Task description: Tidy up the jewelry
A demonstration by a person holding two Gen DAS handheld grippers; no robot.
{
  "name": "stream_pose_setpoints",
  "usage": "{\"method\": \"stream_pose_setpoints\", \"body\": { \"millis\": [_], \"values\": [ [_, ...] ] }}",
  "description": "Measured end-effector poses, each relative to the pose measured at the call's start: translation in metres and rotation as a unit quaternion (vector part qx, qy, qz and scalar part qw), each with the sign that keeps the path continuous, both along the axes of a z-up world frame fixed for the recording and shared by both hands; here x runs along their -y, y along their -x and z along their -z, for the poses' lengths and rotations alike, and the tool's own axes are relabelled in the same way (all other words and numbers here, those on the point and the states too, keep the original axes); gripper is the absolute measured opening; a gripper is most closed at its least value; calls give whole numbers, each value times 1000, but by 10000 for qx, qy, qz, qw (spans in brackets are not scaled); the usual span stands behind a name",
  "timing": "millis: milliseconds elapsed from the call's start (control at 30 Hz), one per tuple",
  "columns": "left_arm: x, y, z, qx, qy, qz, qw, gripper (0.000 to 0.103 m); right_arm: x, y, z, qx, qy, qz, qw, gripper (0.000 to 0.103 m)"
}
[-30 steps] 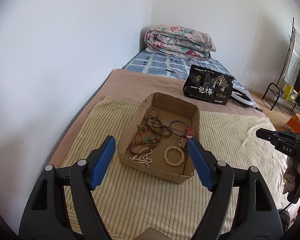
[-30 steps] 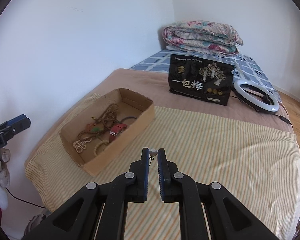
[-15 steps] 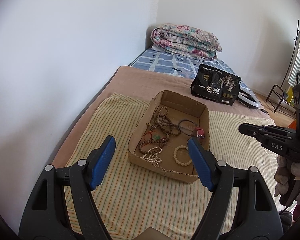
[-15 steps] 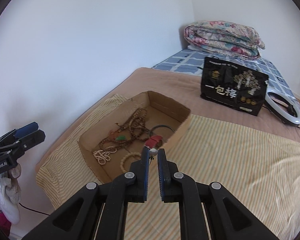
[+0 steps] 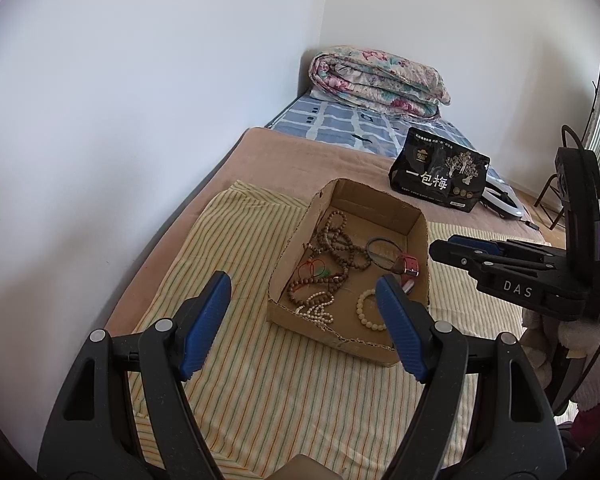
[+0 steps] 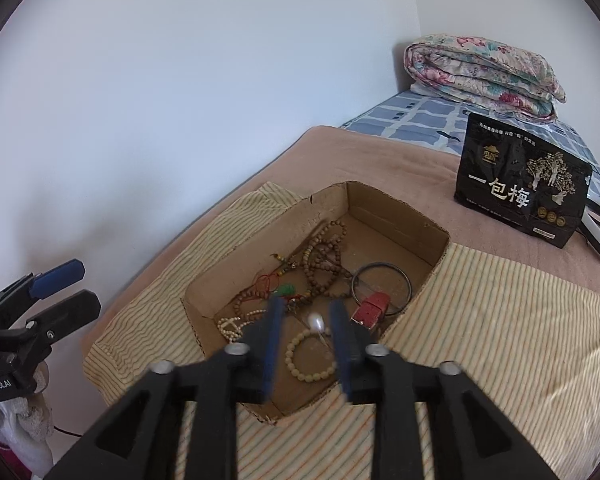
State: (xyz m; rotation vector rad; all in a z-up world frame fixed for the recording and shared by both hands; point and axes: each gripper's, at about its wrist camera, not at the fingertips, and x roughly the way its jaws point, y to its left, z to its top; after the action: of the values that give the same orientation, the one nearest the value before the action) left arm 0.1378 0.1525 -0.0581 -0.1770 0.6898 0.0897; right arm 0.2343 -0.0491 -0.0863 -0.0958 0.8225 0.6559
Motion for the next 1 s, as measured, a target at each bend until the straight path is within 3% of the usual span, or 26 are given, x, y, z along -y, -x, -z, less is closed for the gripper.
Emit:
{"method": "stream_pose_setpoints", "body": {
  "millis": [233, 300, 367, 733, 833, 900, 1000],
  "values": [
    [-1, 3, -4, 54, 3, -14, 10000, 77, 10, -1, -5, 33, -94, 137, 9999, 36],
    [0, 4, -5, 58, -4, -11, 10000, 77, 13, 0, -7, 58, -88, 185, 9998, 41],
    [3, 6, -7, 70, -12, 0, 10000, 77, 17, 2, -9, 99, -70, 246, 9996, 53],
    [20, 18, -31, 286, -225, 25, 9993, 77, 43, 26, -29, 368, -71, 479, 9981, 72],
    [27, 21, -37, 332, -335, 34, 9989, 77, 52, 32, -35, 421, -67, 563, 9975, 83],
    [32, 22, -39, 346, -432, 47, 9985, 90, 59, 37, -38, 488, -67, 618, 9969, 86],
    [41, 27, -44, 491, -600, 91, 9970, 96, 69, 43, -41, 554, -41, 728, 9958, 91]
  ]
}}
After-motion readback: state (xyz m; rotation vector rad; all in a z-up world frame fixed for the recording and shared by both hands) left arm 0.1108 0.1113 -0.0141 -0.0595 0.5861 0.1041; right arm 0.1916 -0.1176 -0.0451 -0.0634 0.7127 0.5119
